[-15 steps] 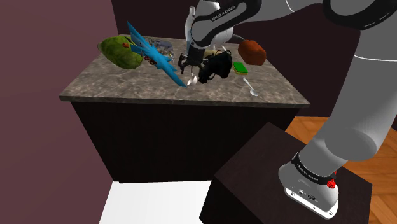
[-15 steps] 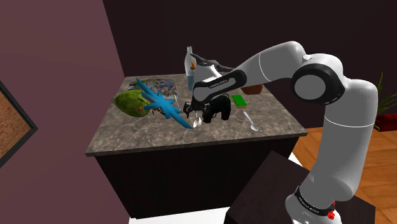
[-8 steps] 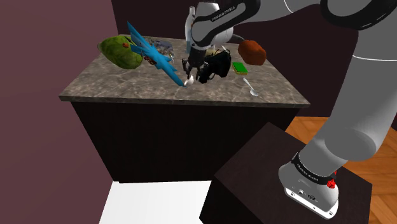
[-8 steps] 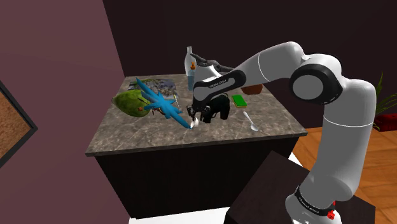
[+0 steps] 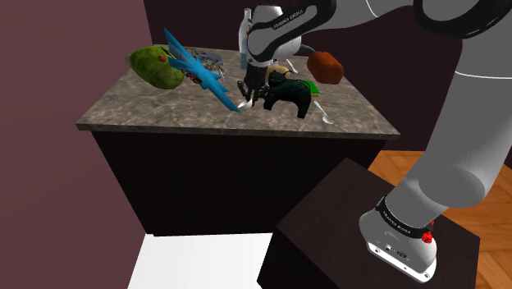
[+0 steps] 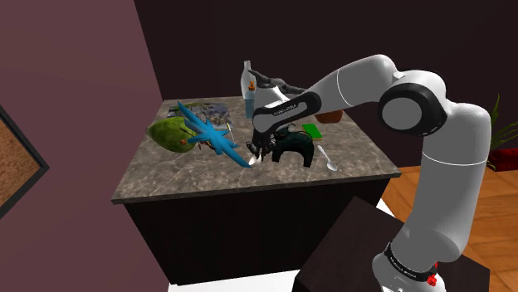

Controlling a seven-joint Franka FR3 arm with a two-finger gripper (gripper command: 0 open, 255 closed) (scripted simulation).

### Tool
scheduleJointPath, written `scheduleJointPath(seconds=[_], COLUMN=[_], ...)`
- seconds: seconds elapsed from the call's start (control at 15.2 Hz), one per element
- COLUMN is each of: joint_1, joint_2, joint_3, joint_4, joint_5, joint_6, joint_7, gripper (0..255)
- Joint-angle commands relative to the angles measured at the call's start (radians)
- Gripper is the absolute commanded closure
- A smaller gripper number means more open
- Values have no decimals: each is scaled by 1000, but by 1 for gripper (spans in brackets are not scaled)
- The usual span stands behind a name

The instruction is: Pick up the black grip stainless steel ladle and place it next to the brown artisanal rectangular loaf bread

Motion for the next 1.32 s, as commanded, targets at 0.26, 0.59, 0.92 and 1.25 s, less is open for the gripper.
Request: scheduleJointPath(seconds=[0.26, 0.59, 0.92, 1.25], joint_1=[4, 4, 4, 4], joint_2=[-28, -56, -80, -99], joint_3=[2, 2, 2, 2], joint_4=[16, 48, 85, 128], joint_5=[-1, -3, -4, -5], joint_6=[-52, -112, -172, -234], joint_7=[8, 11, 14, 17], gripper=[255, 255, 255, 255])
